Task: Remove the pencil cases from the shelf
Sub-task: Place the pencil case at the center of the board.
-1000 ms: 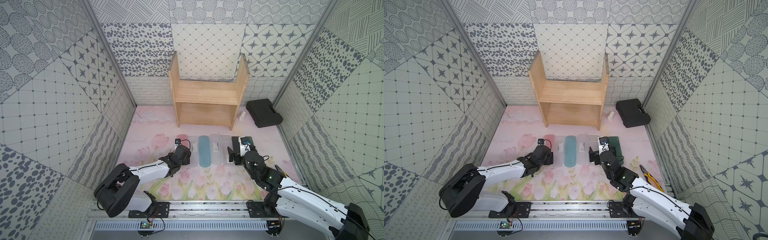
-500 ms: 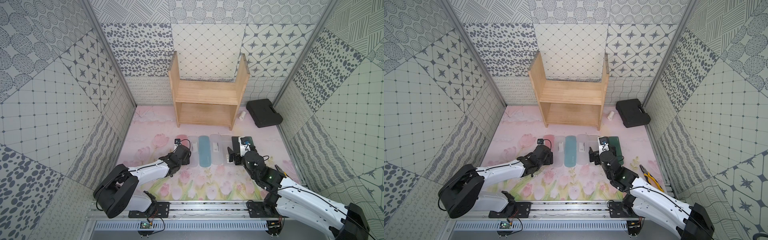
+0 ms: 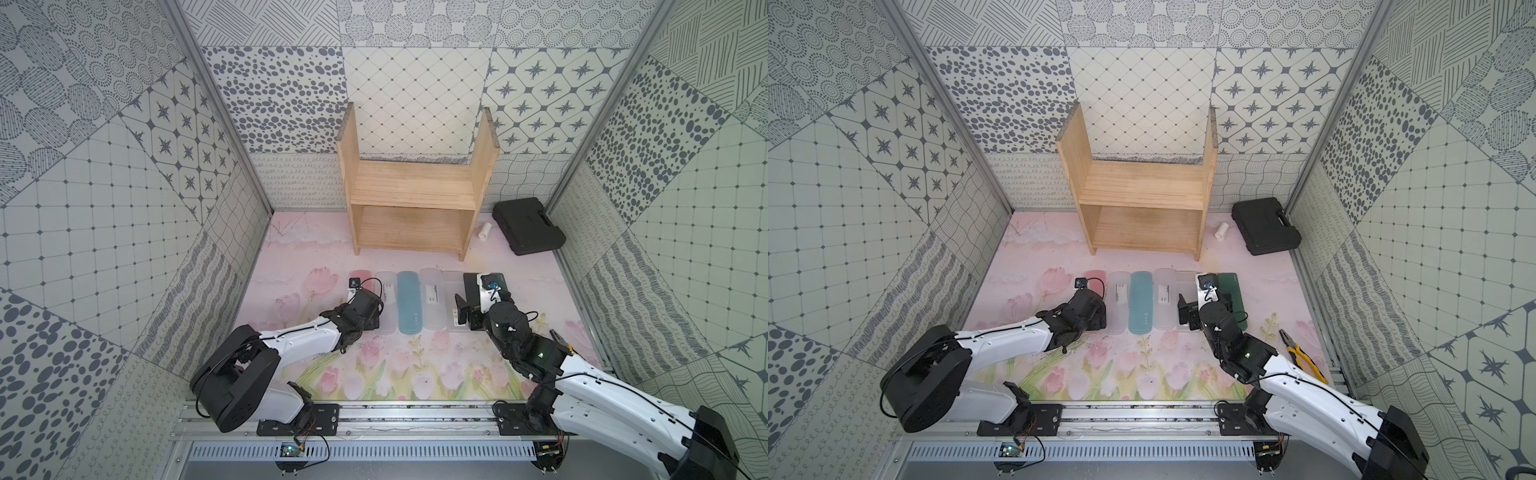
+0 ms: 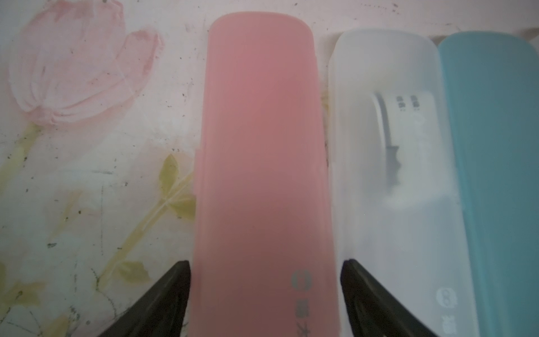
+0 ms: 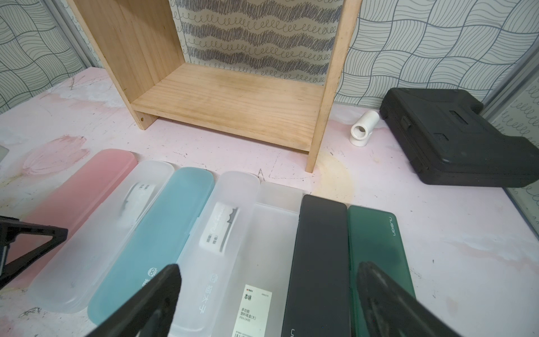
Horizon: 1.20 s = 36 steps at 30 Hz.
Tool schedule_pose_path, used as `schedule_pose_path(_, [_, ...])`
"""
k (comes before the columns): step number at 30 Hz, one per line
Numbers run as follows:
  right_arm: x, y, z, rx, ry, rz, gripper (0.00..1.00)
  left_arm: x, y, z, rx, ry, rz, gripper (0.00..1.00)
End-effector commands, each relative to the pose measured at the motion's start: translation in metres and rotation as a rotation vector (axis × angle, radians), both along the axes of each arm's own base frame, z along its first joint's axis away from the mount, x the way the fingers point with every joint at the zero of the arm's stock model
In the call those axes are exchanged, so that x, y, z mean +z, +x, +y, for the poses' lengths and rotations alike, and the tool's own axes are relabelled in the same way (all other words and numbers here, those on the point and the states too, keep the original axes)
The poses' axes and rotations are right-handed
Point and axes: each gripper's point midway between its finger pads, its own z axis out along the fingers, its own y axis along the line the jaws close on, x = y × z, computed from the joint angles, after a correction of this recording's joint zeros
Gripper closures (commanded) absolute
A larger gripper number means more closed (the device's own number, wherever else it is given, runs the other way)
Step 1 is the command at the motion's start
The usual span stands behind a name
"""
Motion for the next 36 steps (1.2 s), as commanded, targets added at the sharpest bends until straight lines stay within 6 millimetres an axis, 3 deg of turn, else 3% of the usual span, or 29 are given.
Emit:
schedule_pose_path(1, [0.004,0.0,-0.001,-0.003,0.018,-0.023,0.02,-0.003,-0.003,0.005,0.026,0.026,0.03,0.12])
schedule_pose_path(7, [0.004,0.0,-0.002,-0.005,0.017,-0.023,0.02,0.001,-0.004,0.007,0.032,0.025,0.02,0.06])
schedule_pose_path(12, [0.004,0.0,-0.003,-0.012,0.015,-0.025,0.02,0.018,-0.004,0.007,0.029,0.0,-0.013,0.0])
schedule_pose_path(23, [0.014,0.0,-0.018,-0.075,-0.023,-0.033,0.02,0.115,-0.002,0.021,-0.007,-0.021,-0.277,0.0])
schedule_pose_path(31, [0.027,0.021,-0.072,-0.26,0.001,-0.058,0.02,0.161,0.002,0.036,-0.135,0.157,-0.581,0.01])
schedule_pose_path(36, [0.024,0.033,-0.115,-0.344,0.024,-0.082,0.02,0.156,0.01,0.053,-0.129,0.168,-0.629,0.0])
